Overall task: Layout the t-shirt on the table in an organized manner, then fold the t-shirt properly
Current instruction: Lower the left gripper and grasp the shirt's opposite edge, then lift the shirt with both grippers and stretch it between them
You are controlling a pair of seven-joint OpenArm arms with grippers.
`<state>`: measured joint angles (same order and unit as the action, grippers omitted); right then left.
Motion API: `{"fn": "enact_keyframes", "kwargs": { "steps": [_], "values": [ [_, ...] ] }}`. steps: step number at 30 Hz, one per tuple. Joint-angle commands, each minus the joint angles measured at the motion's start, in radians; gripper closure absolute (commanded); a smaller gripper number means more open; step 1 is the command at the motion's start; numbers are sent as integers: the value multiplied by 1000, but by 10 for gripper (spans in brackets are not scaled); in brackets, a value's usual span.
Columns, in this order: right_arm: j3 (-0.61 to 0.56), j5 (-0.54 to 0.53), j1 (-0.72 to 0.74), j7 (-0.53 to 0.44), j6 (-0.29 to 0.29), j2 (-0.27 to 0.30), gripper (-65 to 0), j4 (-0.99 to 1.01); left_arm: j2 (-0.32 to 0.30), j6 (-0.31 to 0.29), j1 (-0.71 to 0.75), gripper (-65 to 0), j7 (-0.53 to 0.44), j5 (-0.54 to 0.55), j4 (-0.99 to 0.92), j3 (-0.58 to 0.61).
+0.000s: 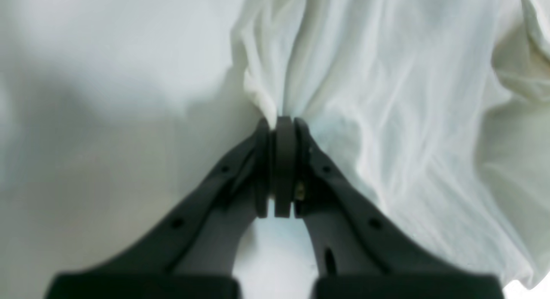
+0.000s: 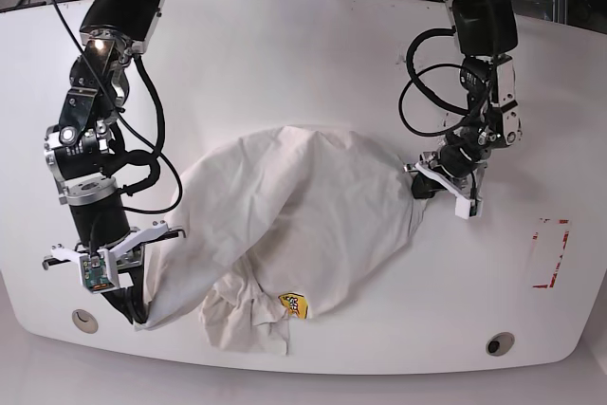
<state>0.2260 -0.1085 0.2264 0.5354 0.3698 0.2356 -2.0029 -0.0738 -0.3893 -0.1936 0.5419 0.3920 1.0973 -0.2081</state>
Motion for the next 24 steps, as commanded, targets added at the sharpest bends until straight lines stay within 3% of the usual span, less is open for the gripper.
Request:
{"fn": "enact_keyframes", "kwargs": {
  "steps": [1,13,18,24],
  "values": [
    [9,-4,21,-28,-8,14,-6,6,-8,2,-5,0,11,-6,60,0],
    [60,-3,31,-28,-12,17,-6,32,-10,-6,1,0,117,-5,341,-92],
    [60,-3,51,-27,-13,38,-6,35,-14,-44,1,0,151,-5,513,-93],
    [60,-3,94,-10,-13,44,-6,38,-54,-47,-11,0,221,-5,719,-124]
  ]
}}
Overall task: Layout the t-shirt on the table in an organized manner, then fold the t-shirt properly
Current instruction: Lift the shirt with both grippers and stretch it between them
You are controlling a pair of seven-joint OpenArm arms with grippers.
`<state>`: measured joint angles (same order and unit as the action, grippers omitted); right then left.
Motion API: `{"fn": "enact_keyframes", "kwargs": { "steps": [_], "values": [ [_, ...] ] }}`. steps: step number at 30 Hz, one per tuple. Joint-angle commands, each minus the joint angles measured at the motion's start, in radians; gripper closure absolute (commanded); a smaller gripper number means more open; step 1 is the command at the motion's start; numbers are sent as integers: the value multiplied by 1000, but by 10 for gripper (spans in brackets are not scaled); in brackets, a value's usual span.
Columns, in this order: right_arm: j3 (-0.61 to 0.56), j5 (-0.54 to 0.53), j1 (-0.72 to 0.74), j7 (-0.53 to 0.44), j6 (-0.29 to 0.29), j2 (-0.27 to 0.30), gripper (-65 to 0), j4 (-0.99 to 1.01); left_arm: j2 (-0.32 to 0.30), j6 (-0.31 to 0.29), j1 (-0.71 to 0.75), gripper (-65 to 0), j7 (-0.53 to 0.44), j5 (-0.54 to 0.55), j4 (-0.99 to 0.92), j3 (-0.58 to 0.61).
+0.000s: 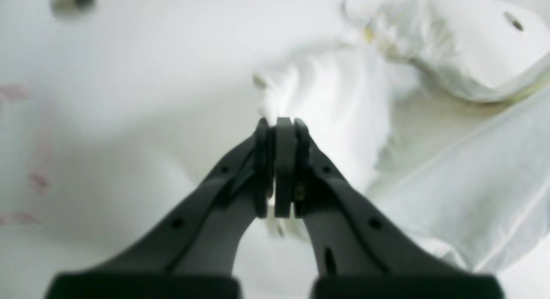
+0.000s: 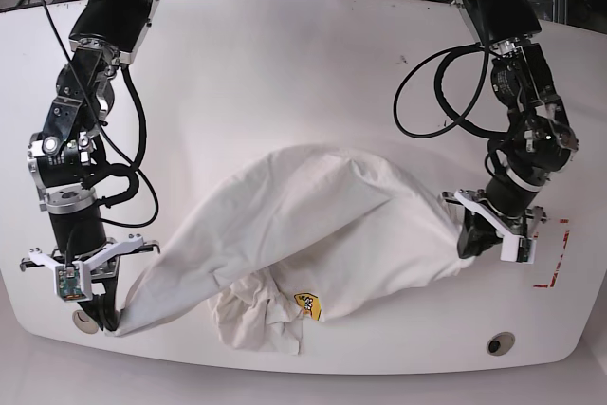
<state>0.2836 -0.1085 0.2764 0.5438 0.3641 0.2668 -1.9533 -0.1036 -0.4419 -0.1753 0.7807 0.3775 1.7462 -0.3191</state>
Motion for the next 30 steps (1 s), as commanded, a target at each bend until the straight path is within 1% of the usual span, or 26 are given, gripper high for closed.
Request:
{"fn": "enact_keyframes", "kwargs": {
  "steps": [1,3,6,11,14,18,22,27,30],
  "values": [
    [3,-3,57,-3,-7,19,-6,-5,-31,5,-42,0,-10,10,99,-13],
    [3,-3,88,25,-7,33,-6,10,-46,5,-71,0,4,11,140,-13],
    [3,-3,125,35,-7,44,-6,36,-71,5,-114,0,39,30,189,-22],
    [1,-3,205,40,-4,45,-6,90,-106,5,-212,0,101,119,219,-104],
    [-4,-3,257,42,-4,65,-6,125,-132,5,-290,0,131,142,219,-131],
    [-5,-3,314,42,-3,93,-6,167,-181,5,-367,0,136,159,223,-133],
    [-20,-3,395,42,0,102,-6,226,-222,5,-458,0,138,185,219,-133],
    [-85,-3,495,42,-3,137,-6,282,-249,5,-571,-1,141,199,219,-130],
    [-111,-3,545,42,-3,145,-6,300,-250,5,-639,-1,178,193,217,-130]
  ]
}}
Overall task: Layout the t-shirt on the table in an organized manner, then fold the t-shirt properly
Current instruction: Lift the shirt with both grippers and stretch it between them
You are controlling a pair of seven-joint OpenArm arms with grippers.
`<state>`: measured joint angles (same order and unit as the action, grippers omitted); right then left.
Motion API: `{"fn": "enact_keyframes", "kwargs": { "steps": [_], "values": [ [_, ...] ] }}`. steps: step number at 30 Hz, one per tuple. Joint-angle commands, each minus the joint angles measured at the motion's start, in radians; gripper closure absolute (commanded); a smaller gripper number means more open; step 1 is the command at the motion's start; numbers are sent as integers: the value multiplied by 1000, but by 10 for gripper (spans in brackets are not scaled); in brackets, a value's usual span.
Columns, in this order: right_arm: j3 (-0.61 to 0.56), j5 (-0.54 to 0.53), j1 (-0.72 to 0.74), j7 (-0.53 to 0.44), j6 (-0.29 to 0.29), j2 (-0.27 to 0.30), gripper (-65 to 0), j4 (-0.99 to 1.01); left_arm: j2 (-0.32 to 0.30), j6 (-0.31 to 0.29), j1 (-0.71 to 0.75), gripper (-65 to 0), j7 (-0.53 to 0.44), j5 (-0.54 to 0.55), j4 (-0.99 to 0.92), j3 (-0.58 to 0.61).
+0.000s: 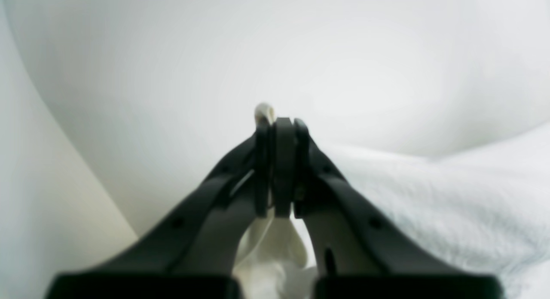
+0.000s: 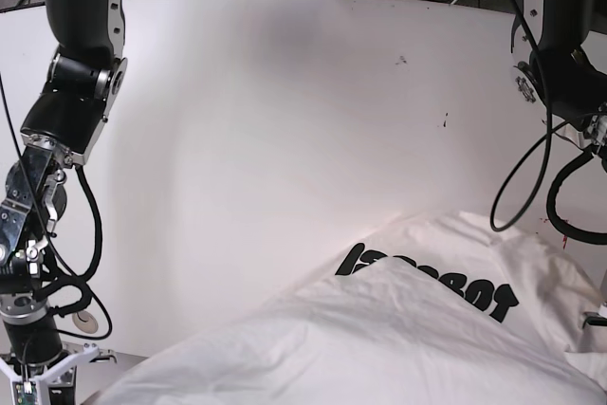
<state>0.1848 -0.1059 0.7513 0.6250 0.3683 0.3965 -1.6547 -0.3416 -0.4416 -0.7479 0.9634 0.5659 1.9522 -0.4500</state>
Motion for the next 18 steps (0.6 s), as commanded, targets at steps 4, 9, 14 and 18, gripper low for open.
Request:
{"fn": "enact_keyframes", "kwargs": {
  "steps": [4,9,14,18],
  "values": [
    [-21,-5,162,-40,-5,15,-6,64,-11,5,-197,-3,68,3,8,4],
    [-23,-5,274,-38,-4,15,-6,147,-11,5,-324,-3,105,1,-10,55],
    [-28,-5,379,-38,-4,32,-6,235,-9,5,-405,-3,107,1,-40,90],
    [-107,-7,457,-38,-4,63,-6,282,-9,5,-483,-3,107,4,-122,116]
  ]
}}
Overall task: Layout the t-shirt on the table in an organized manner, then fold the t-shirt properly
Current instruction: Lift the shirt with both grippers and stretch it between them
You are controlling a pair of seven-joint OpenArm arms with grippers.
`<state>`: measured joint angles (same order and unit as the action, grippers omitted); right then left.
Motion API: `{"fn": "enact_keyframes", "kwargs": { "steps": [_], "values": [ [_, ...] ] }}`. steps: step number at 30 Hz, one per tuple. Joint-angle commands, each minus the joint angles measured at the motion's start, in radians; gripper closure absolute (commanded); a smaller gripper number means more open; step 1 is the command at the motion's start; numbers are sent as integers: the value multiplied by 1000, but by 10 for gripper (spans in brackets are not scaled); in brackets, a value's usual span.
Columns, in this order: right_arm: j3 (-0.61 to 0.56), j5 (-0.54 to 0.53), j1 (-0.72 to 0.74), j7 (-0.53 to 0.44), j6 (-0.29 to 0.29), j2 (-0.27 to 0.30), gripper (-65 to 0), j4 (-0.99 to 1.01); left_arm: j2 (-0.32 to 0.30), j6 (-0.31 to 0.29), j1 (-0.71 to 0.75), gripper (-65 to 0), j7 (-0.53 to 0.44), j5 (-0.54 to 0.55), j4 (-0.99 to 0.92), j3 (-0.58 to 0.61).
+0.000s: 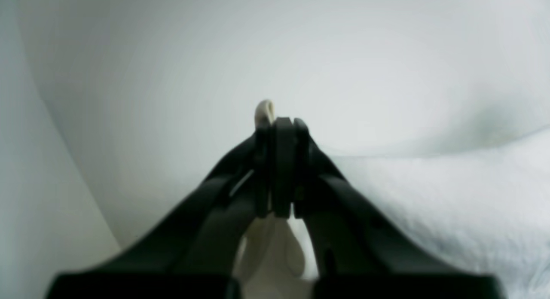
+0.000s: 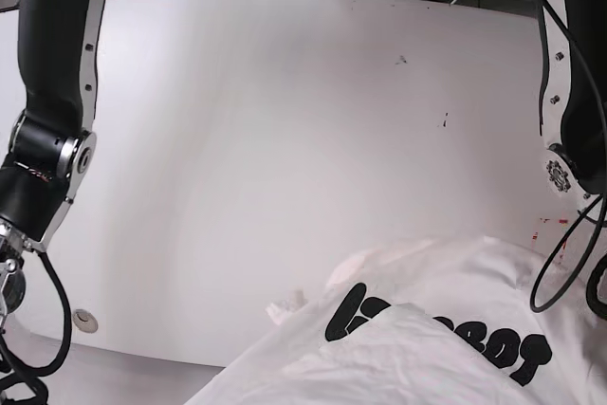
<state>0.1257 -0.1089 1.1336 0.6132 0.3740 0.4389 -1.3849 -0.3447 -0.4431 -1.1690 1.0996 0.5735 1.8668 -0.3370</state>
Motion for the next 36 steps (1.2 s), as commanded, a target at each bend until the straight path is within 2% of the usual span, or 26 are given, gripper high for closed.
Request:
{"fn": "enact_keyframes", "kwargs": {
  "steps": [1,3,7,11,14,18,22,26,32,36],
  "values": [
    [-64,-4,85,-26,-10,28,-6,12,-6,7,-73,-3,-29,-2,-51,3],
    [-90,-7,99,-26,-10,51,-6,12,-6,7,-107,-3,-31,0,-89,0],
    [-94,-12,98,-25,-10,61,-6,11,-6,5,-140,-3,-31,3,-149,3],
    [-76,-12,64,47,-8,64,-6,-27,-12,5,-140,-1,-31,39,-163,3],
    [-42,-12,16,83,-8,61,-6,-67,-38,3,-99,-1,-31,59,-192,3],
    [-11,-12,-82,99,-8,62,-6,-123,-55,-30,-41,0,-31,110,-206,-1],
    [42,-12,-205,104,-7,61,-6,-202,-89,-41,71,0,-29,130,-200,-3],
    [84,-8,-350,119,1,50,-6,-305,-123,-41,202,0,-29,207,-201,-17],
    [180,-4,-614,142,13,-38,-6,-469,-127,-41,466,0,-29,360,-197,-98],
    [230,-4,-749,142,13,-90,-6,-541,-127,-41,599,0,-29,412,-175,-126]
  ]
}}
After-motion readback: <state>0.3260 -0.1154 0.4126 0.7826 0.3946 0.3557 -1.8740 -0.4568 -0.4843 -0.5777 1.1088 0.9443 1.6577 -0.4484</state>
